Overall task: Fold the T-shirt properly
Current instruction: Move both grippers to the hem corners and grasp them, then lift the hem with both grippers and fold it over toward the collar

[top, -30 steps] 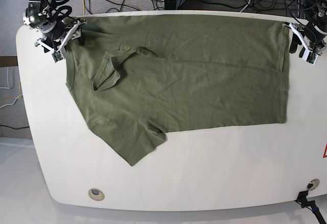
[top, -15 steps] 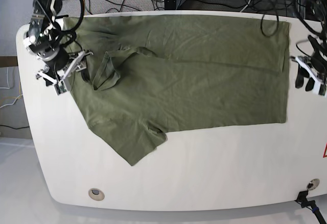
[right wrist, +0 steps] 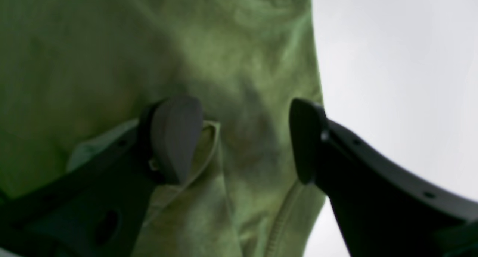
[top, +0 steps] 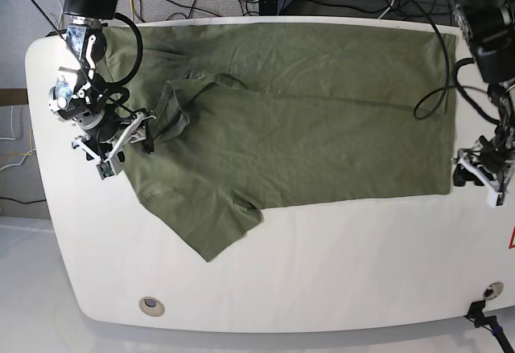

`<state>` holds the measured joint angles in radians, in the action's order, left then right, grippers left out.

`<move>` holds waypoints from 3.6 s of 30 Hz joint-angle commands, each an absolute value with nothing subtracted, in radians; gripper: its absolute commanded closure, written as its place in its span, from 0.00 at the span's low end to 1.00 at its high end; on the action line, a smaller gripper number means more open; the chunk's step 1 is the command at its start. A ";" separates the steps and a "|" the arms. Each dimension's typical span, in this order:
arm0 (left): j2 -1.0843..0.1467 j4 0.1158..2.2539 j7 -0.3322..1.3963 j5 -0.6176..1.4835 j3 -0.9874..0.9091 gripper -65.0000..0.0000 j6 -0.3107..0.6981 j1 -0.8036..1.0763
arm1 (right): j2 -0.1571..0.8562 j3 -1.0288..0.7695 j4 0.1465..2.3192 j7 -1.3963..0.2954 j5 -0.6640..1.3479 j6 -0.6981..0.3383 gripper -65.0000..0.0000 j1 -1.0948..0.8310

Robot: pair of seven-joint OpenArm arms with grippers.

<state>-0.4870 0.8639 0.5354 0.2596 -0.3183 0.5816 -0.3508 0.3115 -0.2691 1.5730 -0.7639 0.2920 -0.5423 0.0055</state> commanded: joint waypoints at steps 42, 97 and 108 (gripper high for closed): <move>-0.441 0.498 0.317 0.277 -0.054 1.00 0.582 -0.506 | 0.285 -0.082 0.499 -0.317 0.148 -0.536 0.39 0.779; -0.446 1.423 0.392 0.278 -0.403 1.00 0.585 0.038 | 0.229 -0.079 1.771 -0.897 0.134 -0.539 1.00 0.145; -0.453 1.550 0.478 0.278 -0.410 1.00 0.585 0.176 | 0.231 -0.079 1.936 -0.897 0.134 -0.539 1.00 -0.088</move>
<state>-0.4282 1.5246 0.4889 0.2634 -0.4015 0.5877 0.1783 0.2222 -0.0742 1.9129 -0.9169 0.1310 -0.5426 -0.0868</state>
